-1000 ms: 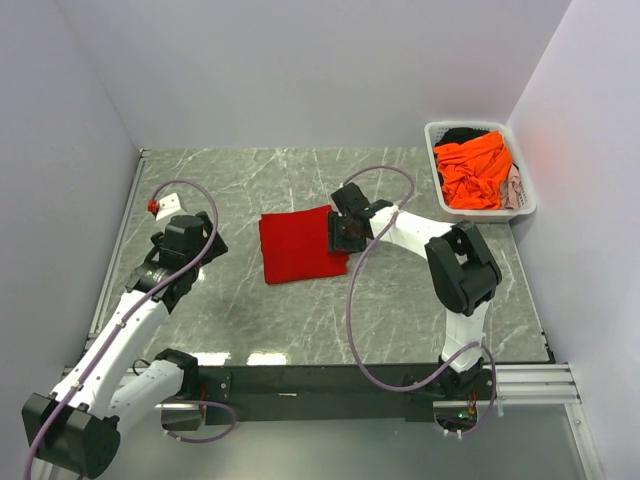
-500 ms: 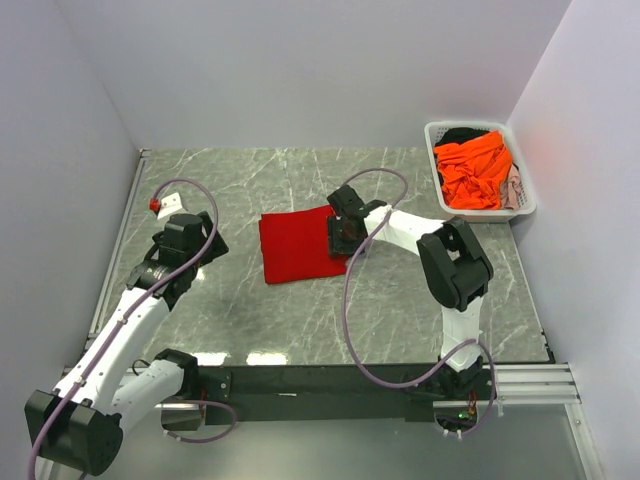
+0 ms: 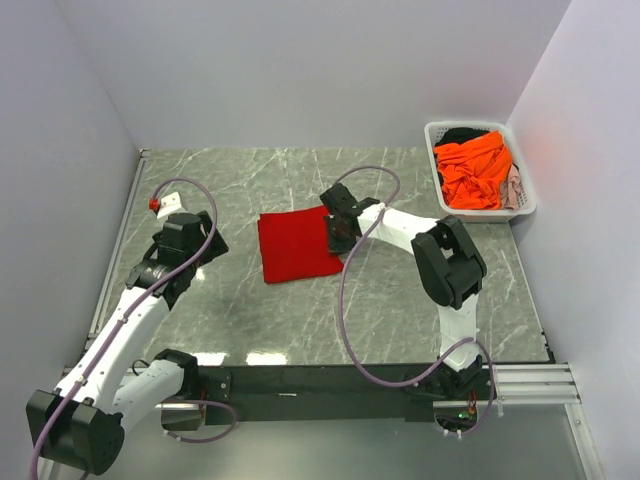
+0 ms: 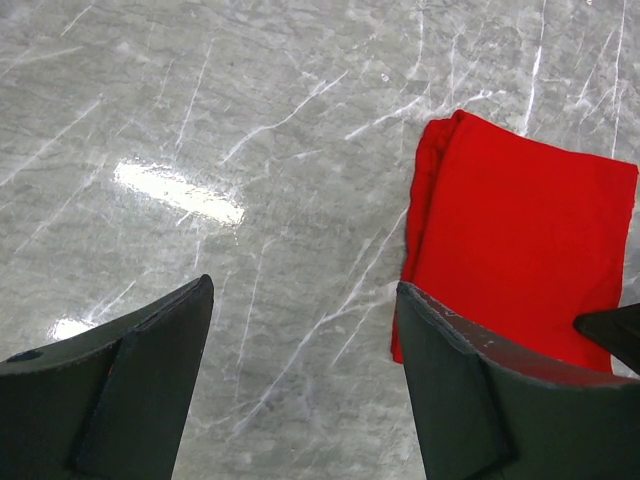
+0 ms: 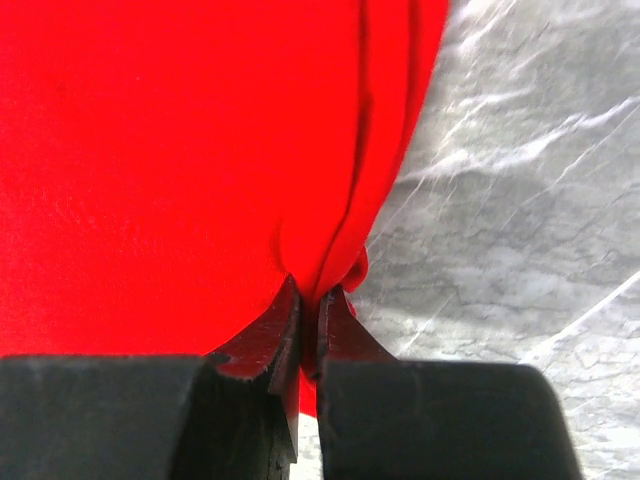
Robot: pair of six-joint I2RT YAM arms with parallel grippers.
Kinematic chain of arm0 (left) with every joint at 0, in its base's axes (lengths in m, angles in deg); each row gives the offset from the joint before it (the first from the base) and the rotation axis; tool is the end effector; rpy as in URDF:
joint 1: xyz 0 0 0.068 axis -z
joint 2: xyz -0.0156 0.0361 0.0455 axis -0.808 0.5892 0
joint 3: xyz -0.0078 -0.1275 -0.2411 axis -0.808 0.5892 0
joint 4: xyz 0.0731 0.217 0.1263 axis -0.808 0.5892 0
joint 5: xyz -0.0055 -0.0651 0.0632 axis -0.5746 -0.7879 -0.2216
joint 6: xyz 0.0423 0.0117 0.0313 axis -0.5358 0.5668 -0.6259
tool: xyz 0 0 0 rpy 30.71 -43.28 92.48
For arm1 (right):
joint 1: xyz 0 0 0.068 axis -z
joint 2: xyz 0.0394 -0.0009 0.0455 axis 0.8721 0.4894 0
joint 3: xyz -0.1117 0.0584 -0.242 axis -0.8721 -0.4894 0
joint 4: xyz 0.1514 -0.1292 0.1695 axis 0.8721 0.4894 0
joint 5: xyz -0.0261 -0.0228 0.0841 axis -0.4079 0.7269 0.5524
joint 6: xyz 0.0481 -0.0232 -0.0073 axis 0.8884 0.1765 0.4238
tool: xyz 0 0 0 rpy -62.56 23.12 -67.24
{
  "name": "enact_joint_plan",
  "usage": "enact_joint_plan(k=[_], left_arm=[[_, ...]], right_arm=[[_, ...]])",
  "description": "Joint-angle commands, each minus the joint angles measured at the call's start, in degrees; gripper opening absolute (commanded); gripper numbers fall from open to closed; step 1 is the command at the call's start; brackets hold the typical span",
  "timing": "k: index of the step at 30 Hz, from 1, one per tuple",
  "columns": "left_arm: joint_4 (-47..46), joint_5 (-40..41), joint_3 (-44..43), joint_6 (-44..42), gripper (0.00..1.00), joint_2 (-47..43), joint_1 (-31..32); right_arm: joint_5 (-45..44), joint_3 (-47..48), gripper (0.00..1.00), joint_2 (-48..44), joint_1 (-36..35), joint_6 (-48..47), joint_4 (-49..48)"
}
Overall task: Fold and stack the t-shirts
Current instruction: Neatly place the folded tshirt to the corner
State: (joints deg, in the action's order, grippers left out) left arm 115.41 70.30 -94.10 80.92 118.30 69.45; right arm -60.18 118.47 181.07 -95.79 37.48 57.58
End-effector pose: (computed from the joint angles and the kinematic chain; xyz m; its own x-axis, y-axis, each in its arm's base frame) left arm 0.1918 -0.0406 0.2839 -0.4587 -0.4435 -0.7700 -0.3508 0.8865 -0.3017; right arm 0.3400 0.2382 0.1674 -0.9079 -0.1101 -0.4044 -0.1974 0.9635 0.1809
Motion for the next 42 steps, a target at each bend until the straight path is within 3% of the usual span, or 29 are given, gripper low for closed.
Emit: enact_joint_plan(k=[1, 11, 24, 30, 36, 42], left_arm=[[-2.1, -0.8, 0.0, -1.1, 0.79, -0.1, -0.3], [-2.3, -1.2, -0.1, -1.3, 0.79, 0.6, -0.6], [-2.3, -1.6, -0.3, -1.4, 0.79, 1.2, -1.0], [-2.3, -2.5, 0.0, -2.0, 0.79, -2.7, -1.0], [-2.2, -1.8, 0.7, -2.8, 0.79, -7.4, -1.0], [-2.4, -3.1, 0.7, -2.8, 0.79, -8.6, -1.0]], right_arm=[[-4.0, 3.9, 0.00, 1.5, 2.0, -0.6, 0.8], [-11.6, 4.2, 0.00, 0.1, 7.6, -7.8, 2.2], [-27.9, -10.6, 0.00, -7.9, 8.2, -12.3, 10.0], [-33.8, -13.7, 0.00, -10.4, 9.3, -13.9, 15.5], [-36.3, -17.1, 0.00, -14.4, 15.1, -14.6, 18.1], [-45.4, -22.1, 0.00, -20.6, 22.5, -16.1, 17.6]])
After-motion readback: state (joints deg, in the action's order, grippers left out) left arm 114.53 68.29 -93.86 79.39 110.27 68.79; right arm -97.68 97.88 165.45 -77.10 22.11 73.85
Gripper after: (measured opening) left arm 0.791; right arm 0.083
